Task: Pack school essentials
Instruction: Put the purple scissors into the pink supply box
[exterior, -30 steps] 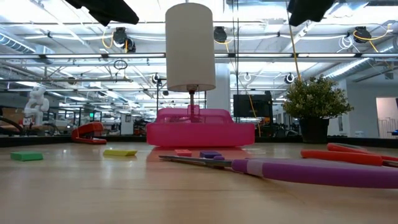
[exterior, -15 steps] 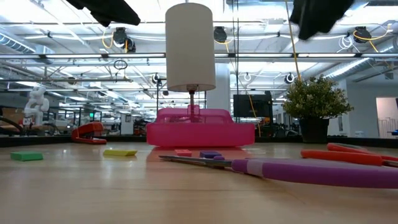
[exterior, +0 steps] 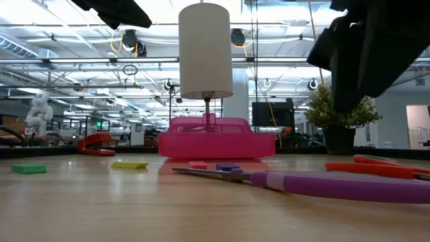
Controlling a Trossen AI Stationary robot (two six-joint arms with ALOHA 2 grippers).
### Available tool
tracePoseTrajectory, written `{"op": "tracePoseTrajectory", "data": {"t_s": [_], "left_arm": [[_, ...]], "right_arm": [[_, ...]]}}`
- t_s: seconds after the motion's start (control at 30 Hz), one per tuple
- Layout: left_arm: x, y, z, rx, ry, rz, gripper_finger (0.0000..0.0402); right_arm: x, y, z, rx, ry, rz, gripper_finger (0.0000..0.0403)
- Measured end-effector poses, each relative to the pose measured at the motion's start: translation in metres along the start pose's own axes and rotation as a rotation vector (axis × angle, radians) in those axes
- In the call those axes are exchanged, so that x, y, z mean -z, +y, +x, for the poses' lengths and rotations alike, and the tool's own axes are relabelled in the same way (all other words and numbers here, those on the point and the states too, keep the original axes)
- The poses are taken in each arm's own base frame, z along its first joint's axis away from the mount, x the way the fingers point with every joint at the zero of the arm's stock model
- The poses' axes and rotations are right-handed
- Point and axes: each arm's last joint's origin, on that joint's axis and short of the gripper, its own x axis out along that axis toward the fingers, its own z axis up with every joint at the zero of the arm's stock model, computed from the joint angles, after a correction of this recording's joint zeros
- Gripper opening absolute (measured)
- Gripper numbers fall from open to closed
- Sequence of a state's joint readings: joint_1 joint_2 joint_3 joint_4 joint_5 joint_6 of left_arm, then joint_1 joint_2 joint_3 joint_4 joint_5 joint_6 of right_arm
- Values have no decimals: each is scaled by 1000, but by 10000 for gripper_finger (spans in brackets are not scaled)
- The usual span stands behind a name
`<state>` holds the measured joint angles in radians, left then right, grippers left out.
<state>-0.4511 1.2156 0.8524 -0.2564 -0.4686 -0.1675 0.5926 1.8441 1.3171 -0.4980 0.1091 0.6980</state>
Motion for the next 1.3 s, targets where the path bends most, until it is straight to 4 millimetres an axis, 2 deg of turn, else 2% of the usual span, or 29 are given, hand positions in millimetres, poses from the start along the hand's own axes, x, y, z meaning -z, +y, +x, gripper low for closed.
{"op": "tracePoseTrajectory", "data": {"t_s": [0.13,0.33,0.6,0.83,1.3], "left_arm": [[0,0,0,0,0,0,58],[0,0,0,1,-5,-2,58],[-1,0,0,1,-6,-3,58],[-1,0,0,1,-6,-4,58],[-1,0,0,1,-7,-3,58]], "right_arm": [[3,8,10,-5,-28,-41,153],[7,7,29,27,0,-39,153],[8,5,29,71,-17,-52,153],[11,3,46,94,2,-52,153],[14,-4,47,151,36,-16,153]]}}
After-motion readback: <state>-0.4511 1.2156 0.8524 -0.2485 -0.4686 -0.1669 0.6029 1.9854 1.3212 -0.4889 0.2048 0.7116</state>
